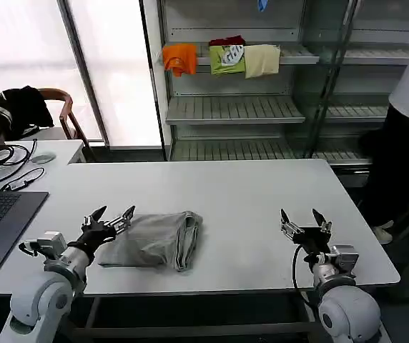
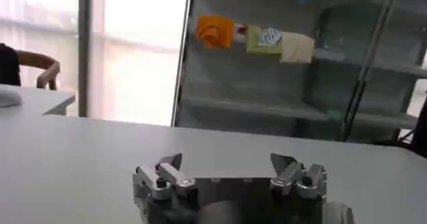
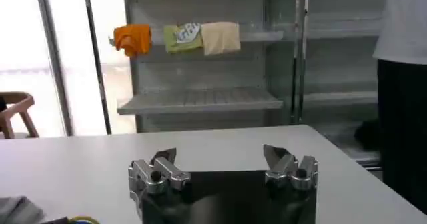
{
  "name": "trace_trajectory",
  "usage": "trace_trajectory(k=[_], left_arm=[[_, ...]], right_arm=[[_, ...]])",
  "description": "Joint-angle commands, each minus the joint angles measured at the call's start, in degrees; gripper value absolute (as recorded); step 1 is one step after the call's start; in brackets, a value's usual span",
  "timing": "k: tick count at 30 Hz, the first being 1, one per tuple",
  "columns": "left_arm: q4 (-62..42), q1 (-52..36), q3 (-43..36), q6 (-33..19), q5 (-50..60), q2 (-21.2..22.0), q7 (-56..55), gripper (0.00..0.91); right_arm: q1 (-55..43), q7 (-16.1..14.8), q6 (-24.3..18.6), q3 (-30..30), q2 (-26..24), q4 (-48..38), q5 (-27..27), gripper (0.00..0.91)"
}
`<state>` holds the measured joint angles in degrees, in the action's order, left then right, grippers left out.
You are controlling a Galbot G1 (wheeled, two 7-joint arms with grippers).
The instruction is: Fold and organize the clothes.
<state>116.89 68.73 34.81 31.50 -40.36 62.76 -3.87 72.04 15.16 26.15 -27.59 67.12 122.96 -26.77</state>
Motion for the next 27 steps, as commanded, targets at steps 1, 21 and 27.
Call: trace_trajectory(k=[1, 21, 27], left_arm=[[-8.3, 0.0, 0.7, -1.1, 2.7, 0.3, 2.3, 0.907], [-11.3, -0.4, -2.3, -1.2, 6.0, 1.7, 3.6, 0.907], [-11.7, -0.5, -2.8, -1.0, 6.5, 2.0, 3.8, 0.907]], right_arm=[[0.8, 0.0, 0.0, -0.5, -0.2, 0.7, -0.1, 0.907], [1.6, -0.1, -0.2, -1.3, -0.5, 0.7, -0.2, 0.907], [1.8, -0.2, -0.4, -1.2, -0.6, 0.6, -0.2, 0.907]])
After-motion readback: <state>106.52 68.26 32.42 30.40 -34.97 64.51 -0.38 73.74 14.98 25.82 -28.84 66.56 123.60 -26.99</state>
